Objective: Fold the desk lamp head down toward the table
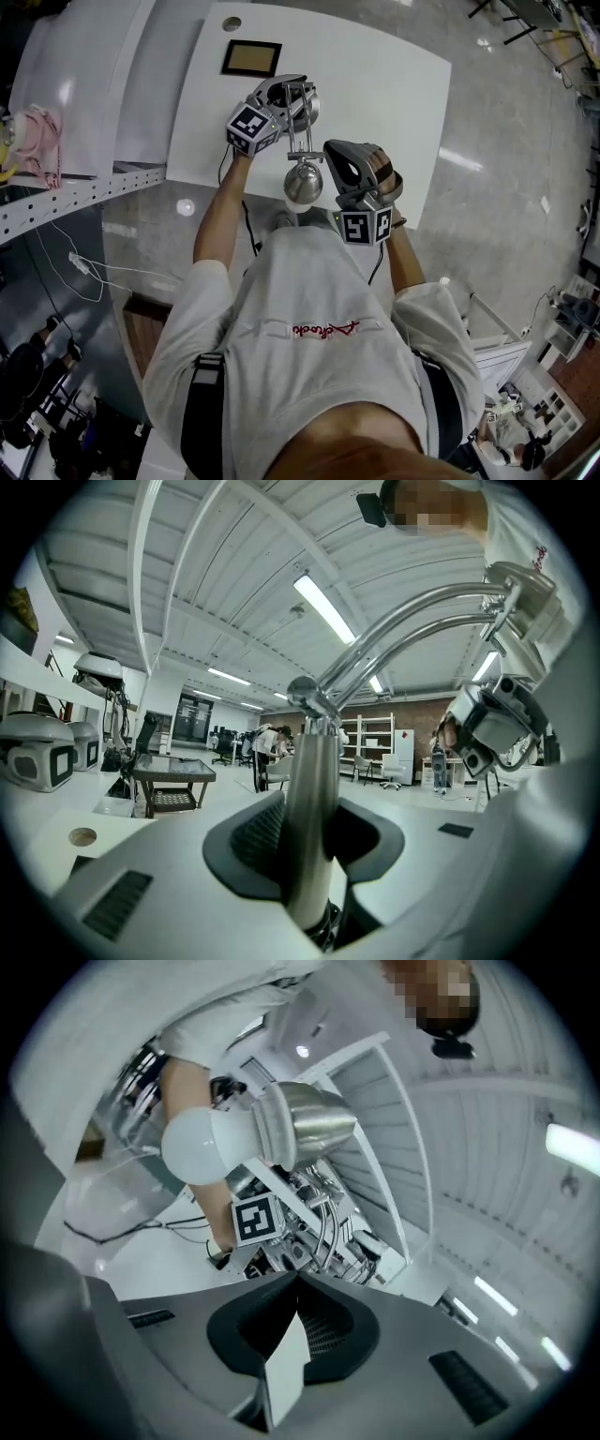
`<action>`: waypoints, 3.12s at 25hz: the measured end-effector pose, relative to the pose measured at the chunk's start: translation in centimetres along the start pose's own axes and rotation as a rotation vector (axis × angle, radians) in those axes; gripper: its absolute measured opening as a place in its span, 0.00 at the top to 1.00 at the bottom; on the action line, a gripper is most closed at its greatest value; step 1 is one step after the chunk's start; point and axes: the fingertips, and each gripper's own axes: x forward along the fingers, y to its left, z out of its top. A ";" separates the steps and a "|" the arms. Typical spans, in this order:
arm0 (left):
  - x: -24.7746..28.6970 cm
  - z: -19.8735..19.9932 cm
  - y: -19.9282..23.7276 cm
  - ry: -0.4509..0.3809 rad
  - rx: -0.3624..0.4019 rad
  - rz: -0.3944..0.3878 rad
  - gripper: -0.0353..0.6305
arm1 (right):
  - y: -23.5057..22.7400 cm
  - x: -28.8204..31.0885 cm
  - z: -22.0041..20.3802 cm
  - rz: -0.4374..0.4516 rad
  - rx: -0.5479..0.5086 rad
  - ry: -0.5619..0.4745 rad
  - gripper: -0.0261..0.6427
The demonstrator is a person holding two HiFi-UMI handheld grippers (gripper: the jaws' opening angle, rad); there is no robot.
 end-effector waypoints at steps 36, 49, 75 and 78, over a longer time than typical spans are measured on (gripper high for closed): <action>0.0 -0.3 0.2 0.013 -0.005 0.004 0.74 | -0.4 3.7 8.5 0.043 -0.420 -0.316 0.87; 0.0 -0.4 0.1 0.018 -0.005 0.001 0.74 | 0.5 3.4 8.1 0.072 -0.395 -0.319 0.86; 0.1 -0.1 -0.1 0.026 -0.008 -0.003 0.74 | 4.3 3.1 5.9 0.062 -0.477 -0.324 0.78; -0.1 -0.1 -0.1 0.035 -0.017 0.000 0.72 | 4.2 3.2 5.6 0.080 -0.453 -0.297 0.74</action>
